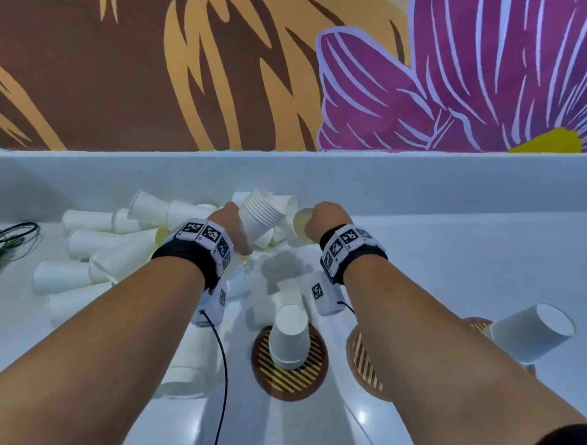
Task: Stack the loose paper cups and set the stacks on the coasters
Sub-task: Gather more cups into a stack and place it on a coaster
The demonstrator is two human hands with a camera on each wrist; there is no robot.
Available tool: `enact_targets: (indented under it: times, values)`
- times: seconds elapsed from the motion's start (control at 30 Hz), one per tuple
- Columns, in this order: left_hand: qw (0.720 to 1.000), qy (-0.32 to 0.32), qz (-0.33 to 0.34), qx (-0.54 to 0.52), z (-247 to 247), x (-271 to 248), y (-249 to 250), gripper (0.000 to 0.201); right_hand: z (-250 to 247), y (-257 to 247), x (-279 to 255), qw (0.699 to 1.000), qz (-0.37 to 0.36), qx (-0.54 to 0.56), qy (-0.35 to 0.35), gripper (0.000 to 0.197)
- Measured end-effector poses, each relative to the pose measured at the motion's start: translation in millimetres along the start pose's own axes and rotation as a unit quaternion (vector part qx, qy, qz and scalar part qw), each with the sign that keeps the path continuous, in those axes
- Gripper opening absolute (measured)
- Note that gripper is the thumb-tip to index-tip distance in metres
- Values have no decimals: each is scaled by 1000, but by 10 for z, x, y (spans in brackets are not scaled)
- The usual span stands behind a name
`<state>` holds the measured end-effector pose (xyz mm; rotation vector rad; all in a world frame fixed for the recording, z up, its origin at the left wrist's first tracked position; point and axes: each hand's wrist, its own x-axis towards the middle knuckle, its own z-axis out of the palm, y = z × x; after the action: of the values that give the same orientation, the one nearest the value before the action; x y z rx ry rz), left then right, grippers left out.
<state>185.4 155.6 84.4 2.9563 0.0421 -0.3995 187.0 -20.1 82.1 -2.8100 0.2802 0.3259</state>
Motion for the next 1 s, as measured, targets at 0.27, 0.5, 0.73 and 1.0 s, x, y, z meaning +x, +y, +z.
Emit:
enact_targets:
  times: [0.27, 0.5, 0.73, 1.0]
  values:
    - [999, 12, -7, -37, 16, -108, -31, 75, -525, -82, -226, 972, -33, 110, 207, 22]
    - [998, 31, 4, -47, -28, -378, 120, 62, -435, -140, -247, 972, -87, 128, 177, 32]
    - [994, 51, -11, -92, 145, -494, -6, 72, -148, -80, -339, 968, -131, 191, 95, 20]
    - [997, 30, -34, -68, 128, -440, -119, 65, 325, 32, -377, 976, -74, 10, -205, 34]
